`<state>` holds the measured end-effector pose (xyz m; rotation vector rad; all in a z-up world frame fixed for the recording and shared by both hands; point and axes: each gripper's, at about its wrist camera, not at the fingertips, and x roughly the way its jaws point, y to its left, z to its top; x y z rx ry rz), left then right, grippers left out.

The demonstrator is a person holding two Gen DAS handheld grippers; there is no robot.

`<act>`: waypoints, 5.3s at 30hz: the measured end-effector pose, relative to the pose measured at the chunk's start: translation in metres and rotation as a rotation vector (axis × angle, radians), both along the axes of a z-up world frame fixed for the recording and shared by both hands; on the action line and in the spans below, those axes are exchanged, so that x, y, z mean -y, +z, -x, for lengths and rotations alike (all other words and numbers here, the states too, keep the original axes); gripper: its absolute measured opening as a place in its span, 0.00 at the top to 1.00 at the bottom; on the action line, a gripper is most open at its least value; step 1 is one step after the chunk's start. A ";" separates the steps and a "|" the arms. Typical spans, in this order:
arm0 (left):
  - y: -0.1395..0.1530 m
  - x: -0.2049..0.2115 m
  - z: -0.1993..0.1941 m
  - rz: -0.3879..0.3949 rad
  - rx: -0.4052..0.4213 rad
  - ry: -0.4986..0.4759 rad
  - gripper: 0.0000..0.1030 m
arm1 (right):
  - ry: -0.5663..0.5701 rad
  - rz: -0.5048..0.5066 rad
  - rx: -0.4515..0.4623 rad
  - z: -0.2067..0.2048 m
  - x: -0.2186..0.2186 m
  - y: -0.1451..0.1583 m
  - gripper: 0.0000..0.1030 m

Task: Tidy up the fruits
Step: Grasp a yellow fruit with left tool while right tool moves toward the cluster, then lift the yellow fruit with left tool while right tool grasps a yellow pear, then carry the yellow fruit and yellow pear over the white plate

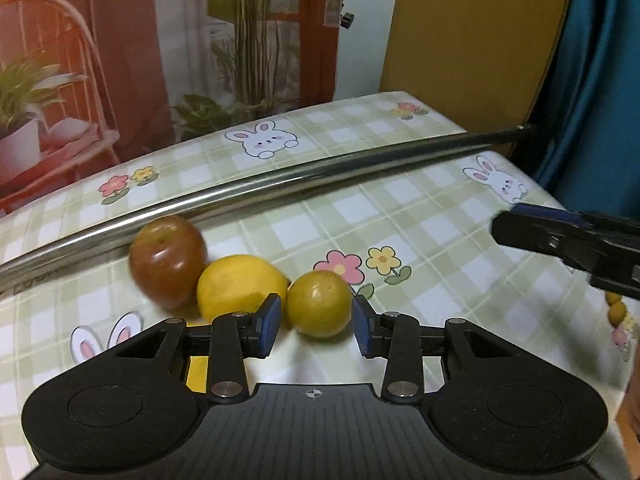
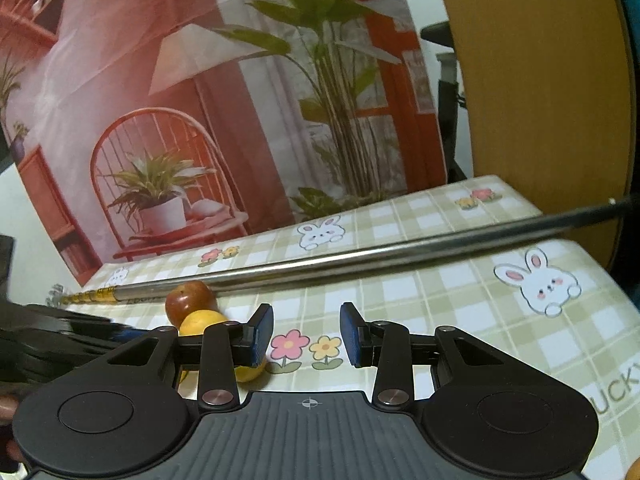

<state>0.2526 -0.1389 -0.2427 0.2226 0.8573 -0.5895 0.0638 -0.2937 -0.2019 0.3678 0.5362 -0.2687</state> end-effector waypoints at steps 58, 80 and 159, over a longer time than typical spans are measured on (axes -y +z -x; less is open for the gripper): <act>0.039 -0.054 0.047 0.130 -0.034 0.038 0.54 | -0.009 -0.121 0.001 0.022 0.013 -0.030 0.65; 0.052 -0.191 0.079 0.209 0.058 0.364 0.54 | 0.321 0.059 -0.086 -0.112 -0.057 -0.024 0.65; -0.008 -0.154 0.083 0.210 -0.106 0.213 0.54 | 0.235 -0.074 -0.091 -0.051 -0.078 -0.028 0.47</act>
